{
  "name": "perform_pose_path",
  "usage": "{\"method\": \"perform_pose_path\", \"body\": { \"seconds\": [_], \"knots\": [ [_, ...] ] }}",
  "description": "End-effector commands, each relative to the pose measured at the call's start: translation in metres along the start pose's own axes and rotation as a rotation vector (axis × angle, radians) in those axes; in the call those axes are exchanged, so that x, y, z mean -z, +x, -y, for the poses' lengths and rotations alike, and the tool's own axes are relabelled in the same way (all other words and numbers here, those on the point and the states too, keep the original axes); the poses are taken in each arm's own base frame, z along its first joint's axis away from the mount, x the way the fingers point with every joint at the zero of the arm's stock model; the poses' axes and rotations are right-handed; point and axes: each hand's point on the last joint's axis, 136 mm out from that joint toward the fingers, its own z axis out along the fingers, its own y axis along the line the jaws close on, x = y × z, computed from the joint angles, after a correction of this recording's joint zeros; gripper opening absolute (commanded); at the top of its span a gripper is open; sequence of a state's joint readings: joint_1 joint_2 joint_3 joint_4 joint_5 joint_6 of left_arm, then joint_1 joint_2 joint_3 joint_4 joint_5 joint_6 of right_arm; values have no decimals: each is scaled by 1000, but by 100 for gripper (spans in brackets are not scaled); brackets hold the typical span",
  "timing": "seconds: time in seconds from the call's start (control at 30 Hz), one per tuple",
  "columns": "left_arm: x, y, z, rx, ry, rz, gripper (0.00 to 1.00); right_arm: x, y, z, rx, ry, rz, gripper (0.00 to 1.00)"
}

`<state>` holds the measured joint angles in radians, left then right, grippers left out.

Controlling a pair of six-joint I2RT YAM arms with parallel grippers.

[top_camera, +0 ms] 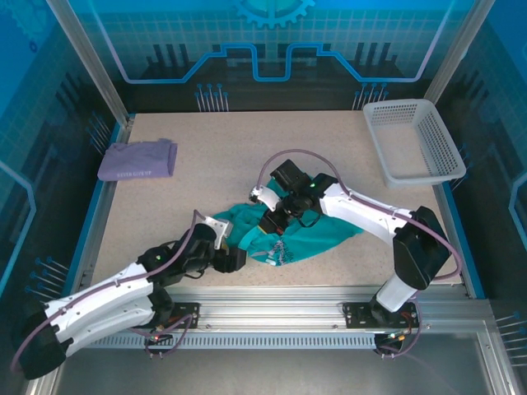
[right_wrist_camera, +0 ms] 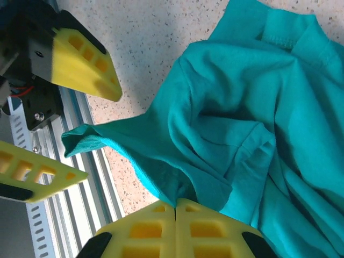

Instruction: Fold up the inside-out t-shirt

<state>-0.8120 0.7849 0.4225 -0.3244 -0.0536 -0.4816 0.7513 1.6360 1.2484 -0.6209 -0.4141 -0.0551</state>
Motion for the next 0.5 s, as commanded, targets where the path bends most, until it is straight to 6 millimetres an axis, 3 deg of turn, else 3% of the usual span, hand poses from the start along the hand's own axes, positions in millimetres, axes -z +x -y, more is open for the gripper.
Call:
{"method": "perform_pose_path", "body": {
  "seconds": [0.0, 0.17, 0.33, 0.47],
  "knots": [
    [0, -14, 4, -72, -26, 43, 75, 1, -9, 0, -47, -50, 8, 0],
    [-3, -12, -1, -119, -109, 32, 73, -2, -14, 4, -68, -61, 10, 0],
    [-3, -5, -4, -145, -143, -11, 55, -4, -16, 8, -79, -63, 9, 0],
    [-2, 4, -4, -139, -155, -64, 49, -4, -18, 11, -83, -60, 13, 0]
  ]
}}
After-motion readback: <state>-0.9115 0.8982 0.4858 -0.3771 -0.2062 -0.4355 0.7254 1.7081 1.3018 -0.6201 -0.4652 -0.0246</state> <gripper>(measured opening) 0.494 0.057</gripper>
